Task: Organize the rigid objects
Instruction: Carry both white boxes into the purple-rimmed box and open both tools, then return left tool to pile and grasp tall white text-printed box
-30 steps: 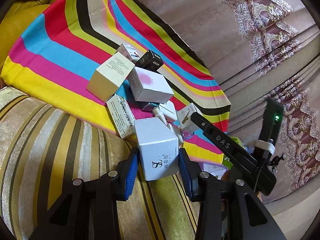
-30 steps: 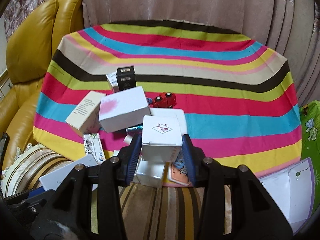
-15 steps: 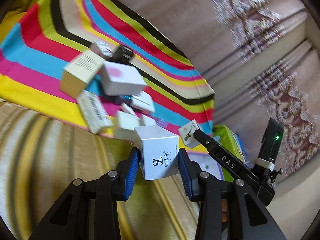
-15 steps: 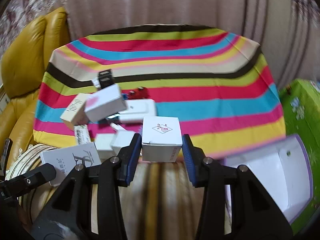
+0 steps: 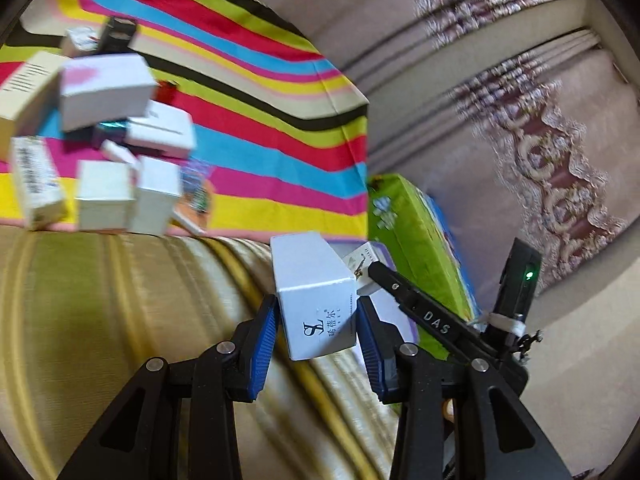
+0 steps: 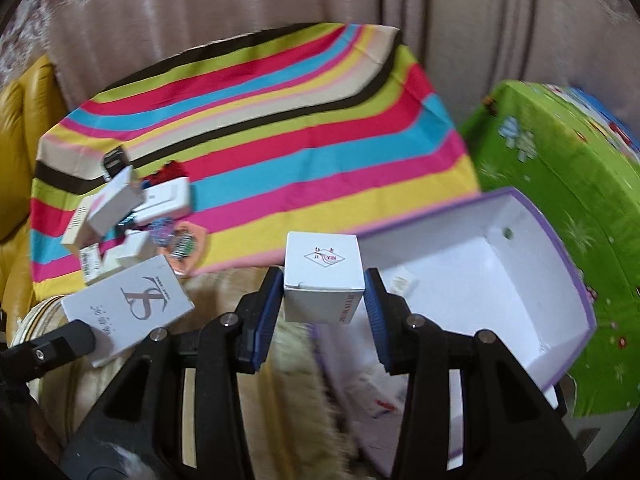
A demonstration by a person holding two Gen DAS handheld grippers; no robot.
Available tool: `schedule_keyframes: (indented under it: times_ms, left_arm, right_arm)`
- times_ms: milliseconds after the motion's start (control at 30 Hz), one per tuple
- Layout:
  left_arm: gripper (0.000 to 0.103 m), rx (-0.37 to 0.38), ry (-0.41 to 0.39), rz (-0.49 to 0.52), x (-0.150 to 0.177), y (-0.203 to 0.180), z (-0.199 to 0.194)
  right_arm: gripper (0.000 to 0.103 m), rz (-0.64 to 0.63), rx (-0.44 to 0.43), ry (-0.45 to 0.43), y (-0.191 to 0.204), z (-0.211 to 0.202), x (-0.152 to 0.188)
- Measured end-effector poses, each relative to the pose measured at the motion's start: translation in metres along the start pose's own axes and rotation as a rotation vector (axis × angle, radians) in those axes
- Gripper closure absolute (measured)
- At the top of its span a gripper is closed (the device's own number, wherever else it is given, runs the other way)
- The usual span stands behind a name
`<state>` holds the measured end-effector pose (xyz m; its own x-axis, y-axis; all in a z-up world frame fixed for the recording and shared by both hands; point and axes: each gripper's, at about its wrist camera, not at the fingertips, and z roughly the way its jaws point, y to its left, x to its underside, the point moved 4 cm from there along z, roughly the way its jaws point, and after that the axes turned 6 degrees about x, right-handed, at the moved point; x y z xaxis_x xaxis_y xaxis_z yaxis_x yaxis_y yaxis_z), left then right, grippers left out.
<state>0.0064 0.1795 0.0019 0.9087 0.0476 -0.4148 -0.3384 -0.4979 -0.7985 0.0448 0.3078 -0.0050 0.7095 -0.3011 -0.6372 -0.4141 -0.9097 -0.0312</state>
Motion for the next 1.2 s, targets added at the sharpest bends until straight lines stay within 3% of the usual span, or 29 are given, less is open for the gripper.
schedule_keyframes:
  times_ms: [500, 600, 633, 833, 1000, 1200]
  left_arm:
    - [0.061, 0.041, 0.223, 0.090, 0.021, -0.045, 0.089]
    - [0.050, 0.045, 0.259, 0.106, 0.024, -0.049, 0.098]
    - [0.047, 0.049, 0.264, 0.116, 0.025, -0.051, 0.099]
    - [0.034, 0.046, 0.244, 0.154, 0.028, -0.054, 0.095]
    - [0.025, 0.037, 0.221, 0.192, 0.028, -0.056, 0.089]
    - [0.024, 0.007, 0.211, 0.182, 0.024, -0.049, 0.075]
  right_arm:
    - [0.057, 0.154, 0.126, 0.091, -0.086, 0.015, 0.027]
    - [0.038, 0.181, 0.150, 0.110, -0.095, 0.019, 0.033]
    - [0.029, 0.192, 0.156, 0.109, -0.097, 0.019, 0.034]
    - [0.014, 0.171, 0.169, 0.065, -0.095, 0.014, 0.034]
    - [0.012, 0.123, 0.168, 0.004, -0.087, 0.009, 0.030]
    - [0.012, 0.153, 0.130, 0.055, -0.086, 0.013, 0.030]
